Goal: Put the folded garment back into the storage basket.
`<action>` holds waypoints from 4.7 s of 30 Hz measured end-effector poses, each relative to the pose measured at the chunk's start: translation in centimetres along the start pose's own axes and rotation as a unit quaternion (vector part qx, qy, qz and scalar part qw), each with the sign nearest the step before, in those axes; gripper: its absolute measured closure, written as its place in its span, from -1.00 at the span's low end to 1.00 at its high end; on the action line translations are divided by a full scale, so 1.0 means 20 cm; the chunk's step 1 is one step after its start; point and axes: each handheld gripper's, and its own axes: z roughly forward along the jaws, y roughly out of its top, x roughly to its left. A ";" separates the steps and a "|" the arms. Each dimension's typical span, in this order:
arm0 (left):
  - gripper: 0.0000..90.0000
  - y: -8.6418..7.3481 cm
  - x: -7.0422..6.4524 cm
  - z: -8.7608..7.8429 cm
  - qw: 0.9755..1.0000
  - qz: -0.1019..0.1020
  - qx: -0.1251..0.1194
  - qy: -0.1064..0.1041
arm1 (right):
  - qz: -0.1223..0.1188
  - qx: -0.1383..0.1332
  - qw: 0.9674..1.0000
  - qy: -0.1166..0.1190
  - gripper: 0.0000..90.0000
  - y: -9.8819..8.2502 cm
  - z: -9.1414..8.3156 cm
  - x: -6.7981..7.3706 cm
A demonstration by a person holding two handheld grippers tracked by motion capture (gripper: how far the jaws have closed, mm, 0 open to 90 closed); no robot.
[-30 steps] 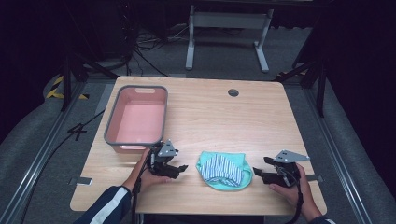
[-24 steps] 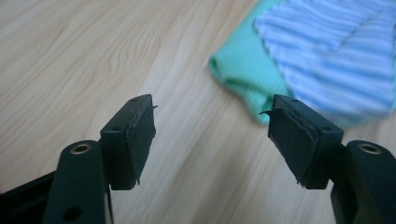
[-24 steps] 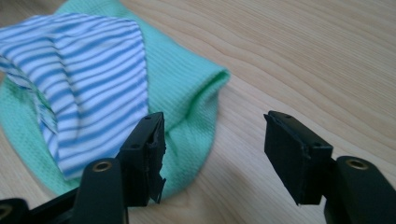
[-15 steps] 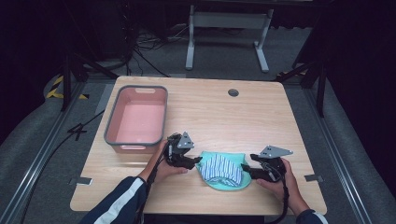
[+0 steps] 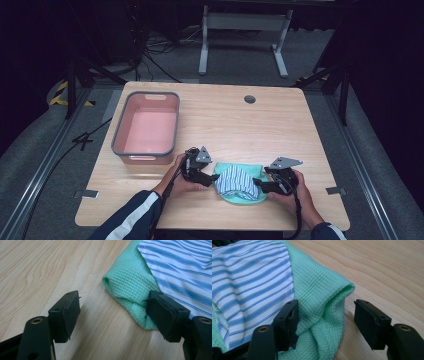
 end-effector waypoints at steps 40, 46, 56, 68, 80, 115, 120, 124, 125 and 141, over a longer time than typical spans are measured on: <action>0.91 0.07 -0.04 -0.08 0.998 0.053 0.008 -0.031 | 0.011 -0.022 0.999 0.030 0.84 0.04 -0.06 0.04; 0.92 0.12 -0.03 -0.11 0.998 0.067 0.011 -0.018 | 0.012 -0.025 0.999 0.019 0.85 0.09 -0.06 0.04; 0.92 0.16 0.02 -0.17 0.999 0.051 0.005 -0.010 | 0.019 -0.033 0.999 0.017 0.85 0.18 -0.04 0.05; 0.92 0.21 0.06 -0.25 0.998 0.055 0.000 0.004 | 0.025 -0.045 0.998 0.021 0.85 0.27 -0.03 0.04; 0.92 0.25 0.10 -0.32 0.998 0.062 0.008 0.029 | 0.017 -0.057 0.998 0.026 0.85 0.38 -0.06 0.06; 0.92 0.36 0.25 -0.69 0.994 0.047 -0.032 0.091 | -0.014 -0.093 0.995 0.028 0.85 0.81 -0.12 0.13; 0.92 0.35 0.28 -0.75 0.994 0.043 -0.034 0.098 | -0.026 -0.097 0.994 0.030 0.85 0.88 -0.12 0.17; 0.92 0.34 0.29 -0.79 0.993 0.040 -0.035 0.105 | -0.029 -0.100 0.994 0.031 0.85 0.92 -0.12 0.19; 0.92 0.34 0.30 -0.80 0.993 0.039 -0.037 0.107 | -0.032 -0.101 0.994 0.030 0.85 0.94 -0.11 0.19; 0.92 0.28 0.37 -0.97 0.989 0.020 -0.039 0.138 | -0.047 -0.103 0.993 0.044 0.85 1.09 -0.02 0.30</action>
